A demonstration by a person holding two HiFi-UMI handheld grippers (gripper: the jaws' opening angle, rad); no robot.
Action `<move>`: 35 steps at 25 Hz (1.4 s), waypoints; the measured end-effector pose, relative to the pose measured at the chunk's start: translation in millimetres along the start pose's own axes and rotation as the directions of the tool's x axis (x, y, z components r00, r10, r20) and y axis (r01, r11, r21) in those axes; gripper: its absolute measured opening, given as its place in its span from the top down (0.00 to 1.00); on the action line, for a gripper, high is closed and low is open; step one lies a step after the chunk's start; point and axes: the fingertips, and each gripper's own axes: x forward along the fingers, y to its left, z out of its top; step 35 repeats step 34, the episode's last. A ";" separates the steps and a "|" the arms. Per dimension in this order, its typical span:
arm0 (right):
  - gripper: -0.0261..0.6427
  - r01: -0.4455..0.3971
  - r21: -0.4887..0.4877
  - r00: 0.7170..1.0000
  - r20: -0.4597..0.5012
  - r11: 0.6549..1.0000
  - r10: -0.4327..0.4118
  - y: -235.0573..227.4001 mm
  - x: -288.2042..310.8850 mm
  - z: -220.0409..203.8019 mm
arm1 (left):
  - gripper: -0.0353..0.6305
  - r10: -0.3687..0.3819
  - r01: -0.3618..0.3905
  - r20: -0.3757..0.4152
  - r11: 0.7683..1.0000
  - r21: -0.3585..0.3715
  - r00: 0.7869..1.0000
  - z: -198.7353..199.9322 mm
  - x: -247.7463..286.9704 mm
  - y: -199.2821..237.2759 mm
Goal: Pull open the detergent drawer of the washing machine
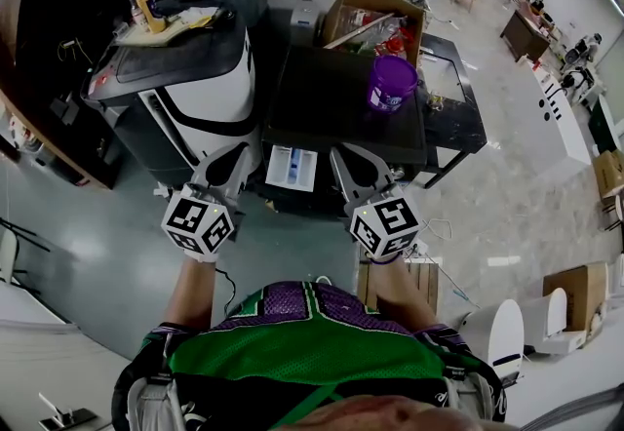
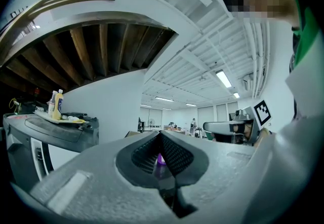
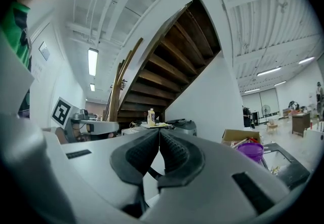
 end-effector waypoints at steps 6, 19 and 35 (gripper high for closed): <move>0.96 0.028 -0.024 1.000 0.004 0.999 -0.028 -2.5 -1.6 0.8 | 0.92 -0.009 0.009 0.000 1.000 -0.002 1.000 -1.6 2.2 -2.6; 0.96 0.037 -0.016 0.999 0.000 0.999 -0.037 -1.2 0.2 0.4 | 0.92 -0.016 0.015 -0.007 1.000 -0.013 1.000 -3.9 1.2 -2.5; 0.96 0.047 -0.026 0.999 -0.002 0.999 -0.047 -4.1 -0.4 2.3 | 0.92 -0.029 0.029 0.001 0.999 -0.022 1.000 -3.2 5.4 -3.2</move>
